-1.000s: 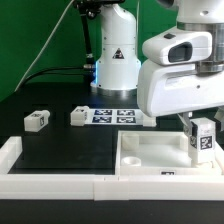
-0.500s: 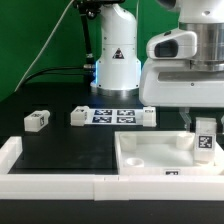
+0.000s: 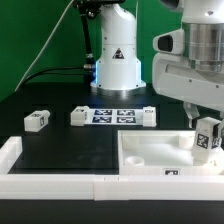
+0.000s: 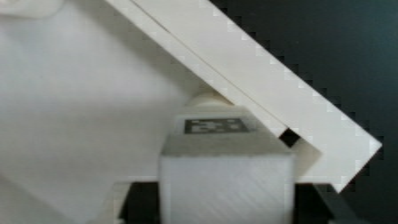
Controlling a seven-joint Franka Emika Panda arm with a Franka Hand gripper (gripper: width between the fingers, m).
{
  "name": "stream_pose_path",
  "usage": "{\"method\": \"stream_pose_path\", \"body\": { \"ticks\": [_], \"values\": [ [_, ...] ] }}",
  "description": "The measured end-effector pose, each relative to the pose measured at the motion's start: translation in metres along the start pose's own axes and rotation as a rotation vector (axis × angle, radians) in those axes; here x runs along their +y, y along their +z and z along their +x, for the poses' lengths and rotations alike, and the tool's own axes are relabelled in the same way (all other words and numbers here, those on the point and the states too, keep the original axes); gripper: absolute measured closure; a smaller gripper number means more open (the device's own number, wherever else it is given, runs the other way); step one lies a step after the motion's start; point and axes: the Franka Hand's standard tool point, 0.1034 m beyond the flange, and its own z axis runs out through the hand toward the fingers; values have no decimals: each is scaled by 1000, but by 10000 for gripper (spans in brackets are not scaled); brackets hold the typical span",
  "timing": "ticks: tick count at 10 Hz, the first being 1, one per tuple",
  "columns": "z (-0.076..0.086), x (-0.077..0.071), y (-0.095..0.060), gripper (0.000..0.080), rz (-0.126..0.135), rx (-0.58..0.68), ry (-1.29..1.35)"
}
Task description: Assemble one leg
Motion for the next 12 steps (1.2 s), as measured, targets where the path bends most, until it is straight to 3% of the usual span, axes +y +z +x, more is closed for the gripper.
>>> {"method": "stream_pose_path", "body": {
  "ticks": [2,4,6,7,12],
  "values": [
    [-1,-1,0,507,0,3,183],
    [-1,-1,0,507,1,3,171],
    [-2,-1,2,266,-3,2,68],
    [-2,-1,2,187,-4,1,-40],
    [-4,0,5,150,-9,0,-773]
  ]
}}
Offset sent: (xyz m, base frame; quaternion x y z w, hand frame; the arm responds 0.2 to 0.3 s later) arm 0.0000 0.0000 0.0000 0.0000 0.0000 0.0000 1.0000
